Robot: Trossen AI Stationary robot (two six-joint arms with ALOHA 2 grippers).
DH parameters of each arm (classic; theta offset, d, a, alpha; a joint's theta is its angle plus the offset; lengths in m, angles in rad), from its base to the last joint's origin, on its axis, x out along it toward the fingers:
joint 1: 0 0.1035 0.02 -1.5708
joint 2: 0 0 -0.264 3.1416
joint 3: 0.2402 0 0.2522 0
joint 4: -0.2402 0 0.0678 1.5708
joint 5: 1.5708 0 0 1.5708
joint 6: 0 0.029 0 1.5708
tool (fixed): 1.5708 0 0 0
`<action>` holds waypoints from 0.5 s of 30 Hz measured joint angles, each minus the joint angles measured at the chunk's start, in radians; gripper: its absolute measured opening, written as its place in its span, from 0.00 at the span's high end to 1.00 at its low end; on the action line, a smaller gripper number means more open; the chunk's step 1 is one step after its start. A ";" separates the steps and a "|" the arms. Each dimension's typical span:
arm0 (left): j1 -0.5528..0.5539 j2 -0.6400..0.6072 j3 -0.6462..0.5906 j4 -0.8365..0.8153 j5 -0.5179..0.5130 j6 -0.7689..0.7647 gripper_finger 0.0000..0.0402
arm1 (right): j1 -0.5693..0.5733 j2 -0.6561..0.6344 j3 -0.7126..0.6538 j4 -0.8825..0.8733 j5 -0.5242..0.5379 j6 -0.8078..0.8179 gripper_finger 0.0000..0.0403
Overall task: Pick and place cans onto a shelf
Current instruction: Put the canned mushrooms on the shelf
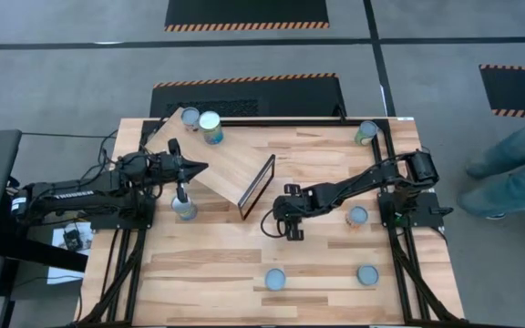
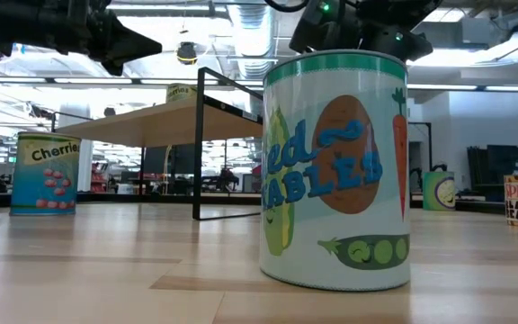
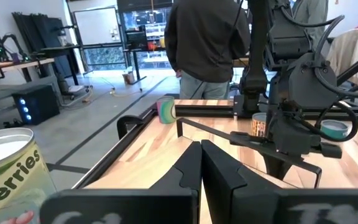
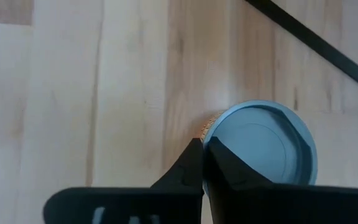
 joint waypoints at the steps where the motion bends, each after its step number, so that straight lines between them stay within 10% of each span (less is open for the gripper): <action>1: 0.000 0.000 0.000 -0.003 0.000 0.000 1.00 | 0.000 0.000 0.000 0.000 -0.005 0.003 0.95; 15: 0.000 0.000 0.000 -0.003 0.000 0.000 1.00 | 0.009 -0.002 0.010 -0.026 -0.033 0.016 0.95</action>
